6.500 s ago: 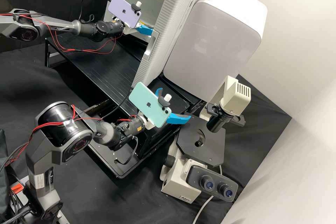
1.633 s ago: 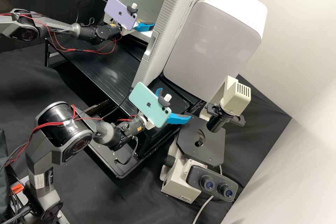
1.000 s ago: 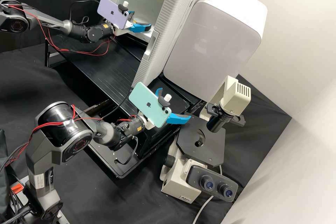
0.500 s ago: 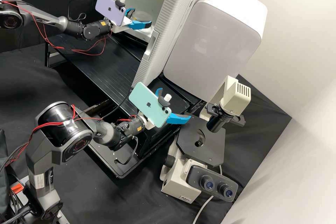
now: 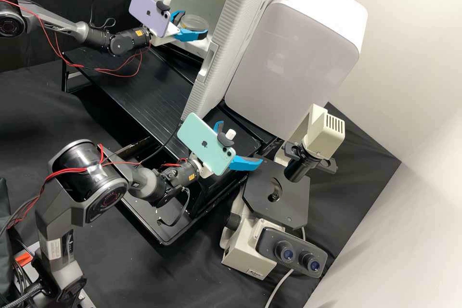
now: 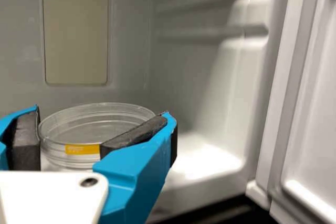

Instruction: Take the petri dish out of the incubator

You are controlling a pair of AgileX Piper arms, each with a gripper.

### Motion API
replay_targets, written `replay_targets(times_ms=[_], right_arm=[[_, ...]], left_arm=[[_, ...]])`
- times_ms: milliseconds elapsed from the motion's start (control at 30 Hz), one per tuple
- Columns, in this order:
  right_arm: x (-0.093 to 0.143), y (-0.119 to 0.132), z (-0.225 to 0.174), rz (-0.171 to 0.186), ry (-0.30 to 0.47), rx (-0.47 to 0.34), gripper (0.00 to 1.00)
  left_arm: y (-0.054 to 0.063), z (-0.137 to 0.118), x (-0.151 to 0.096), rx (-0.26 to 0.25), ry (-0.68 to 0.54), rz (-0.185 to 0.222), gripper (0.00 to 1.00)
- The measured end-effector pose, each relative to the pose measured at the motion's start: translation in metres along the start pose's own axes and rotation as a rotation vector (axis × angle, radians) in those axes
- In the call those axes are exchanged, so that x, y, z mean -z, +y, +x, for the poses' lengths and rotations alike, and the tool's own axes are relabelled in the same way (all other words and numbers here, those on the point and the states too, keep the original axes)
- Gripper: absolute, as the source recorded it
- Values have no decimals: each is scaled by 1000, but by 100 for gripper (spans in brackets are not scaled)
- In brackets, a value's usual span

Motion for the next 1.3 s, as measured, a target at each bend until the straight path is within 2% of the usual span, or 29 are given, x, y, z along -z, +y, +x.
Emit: replay_targets(times_ms=[133,200,233,400,567,633,933,1133,1300], right_arm=[[0,0,0,0,0,0,100],[0,0,0,0,0,0,100],[0,0,0,0,0,0,100],[0,0,0,0,0,0,100],[0,0,0,0,0,0,100],[0,0,0,0,0,0,100],[0,0,0,0,0,0,100],[0,0,0,0,0,0,100],[0,0,0,0,0,0,100]], left_arm=[[-10,-11,-1,44,-7,21,0],[-15,-20,-2,64,-24,50,0],[-17,-27,-4,64,-41,80,0],[-21,-58,-6,73,-88,99,0],[-24,-89,-6,109,-134,118,0],[-24,-103,-4,115,-155,137,0],[-20,-150,4,98,-214,110,0],[-24,-186,3,81,-280,130,0],[-31,-209,3,104,-317,138,0]])
